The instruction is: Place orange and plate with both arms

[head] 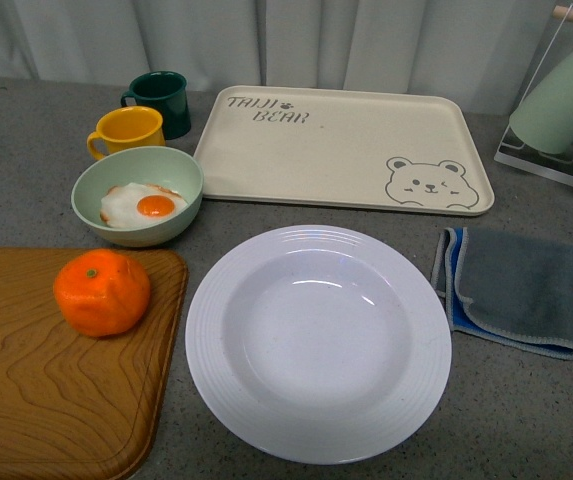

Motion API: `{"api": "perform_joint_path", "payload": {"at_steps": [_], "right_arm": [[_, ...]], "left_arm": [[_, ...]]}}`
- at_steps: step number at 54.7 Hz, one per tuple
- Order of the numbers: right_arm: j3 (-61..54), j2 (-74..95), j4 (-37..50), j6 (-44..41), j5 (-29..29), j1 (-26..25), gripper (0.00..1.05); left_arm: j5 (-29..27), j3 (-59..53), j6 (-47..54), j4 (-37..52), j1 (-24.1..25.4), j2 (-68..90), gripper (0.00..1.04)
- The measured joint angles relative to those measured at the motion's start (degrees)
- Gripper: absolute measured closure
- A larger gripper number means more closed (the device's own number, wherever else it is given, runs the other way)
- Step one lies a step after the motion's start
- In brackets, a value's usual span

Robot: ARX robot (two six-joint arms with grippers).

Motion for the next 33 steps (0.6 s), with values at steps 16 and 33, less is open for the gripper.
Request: {"api": "perform_joint_path", "payload": {"at_steps": [16, 33], "right_arm": [[0.0, 0.0, 0.0, 0.0, 0.0, 0.0, 0.09], [0.0, 0.0, 0.0, 0.0, 0.0, 0.0, 0.09]], "left_arm": [[-3.0, 10.1, -11.0, 20.8, -8.3, 53.5, 0.07], [4.2, 23.7, -9.3, 28.4, -6.6, 89.5, 0.07]]}}
